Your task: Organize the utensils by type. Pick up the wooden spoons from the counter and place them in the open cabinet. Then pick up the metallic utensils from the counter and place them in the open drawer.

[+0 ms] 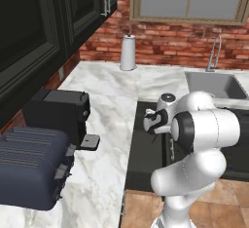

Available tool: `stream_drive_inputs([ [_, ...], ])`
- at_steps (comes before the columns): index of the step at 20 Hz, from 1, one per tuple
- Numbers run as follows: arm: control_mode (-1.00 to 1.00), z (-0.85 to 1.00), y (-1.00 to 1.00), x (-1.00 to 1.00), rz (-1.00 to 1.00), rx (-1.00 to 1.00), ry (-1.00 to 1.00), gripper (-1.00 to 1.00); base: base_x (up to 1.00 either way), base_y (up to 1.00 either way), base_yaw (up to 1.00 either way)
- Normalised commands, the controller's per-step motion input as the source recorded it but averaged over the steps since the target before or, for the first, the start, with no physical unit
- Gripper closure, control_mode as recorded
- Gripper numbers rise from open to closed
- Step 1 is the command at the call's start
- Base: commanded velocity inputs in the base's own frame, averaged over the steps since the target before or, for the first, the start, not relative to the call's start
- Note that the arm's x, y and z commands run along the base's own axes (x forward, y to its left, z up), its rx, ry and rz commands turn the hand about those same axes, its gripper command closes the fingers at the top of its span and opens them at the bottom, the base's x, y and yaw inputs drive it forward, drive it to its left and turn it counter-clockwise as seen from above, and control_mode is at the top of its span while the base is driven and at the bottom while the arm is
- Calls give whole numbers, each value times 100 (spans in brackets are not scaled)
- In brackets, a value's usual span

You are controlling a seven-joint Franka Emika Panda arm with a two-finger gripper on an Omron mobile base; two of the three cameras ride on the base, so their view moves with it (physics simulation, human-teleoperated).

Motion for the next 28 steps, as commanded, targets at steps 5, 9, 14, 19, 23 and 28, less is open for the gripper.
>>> stream_drive_inputs([
  [5,-100,-39,-1,5,0,0,6,100,0,0,0],
  [9,-100,-44,-5,9,0,2,8,100,0,0,0],
  [14,-100,-37,-7,8,0,3,10,100,0,0,0],
  [19,-100,-36,-5,3,0,0,4,100,0,0,0],
  [23,-100,-31,-5,0,0,0,1,100,0,0,0],
  [28,-100,-30,-6,0,0,0,0,100,0,0,0],
])
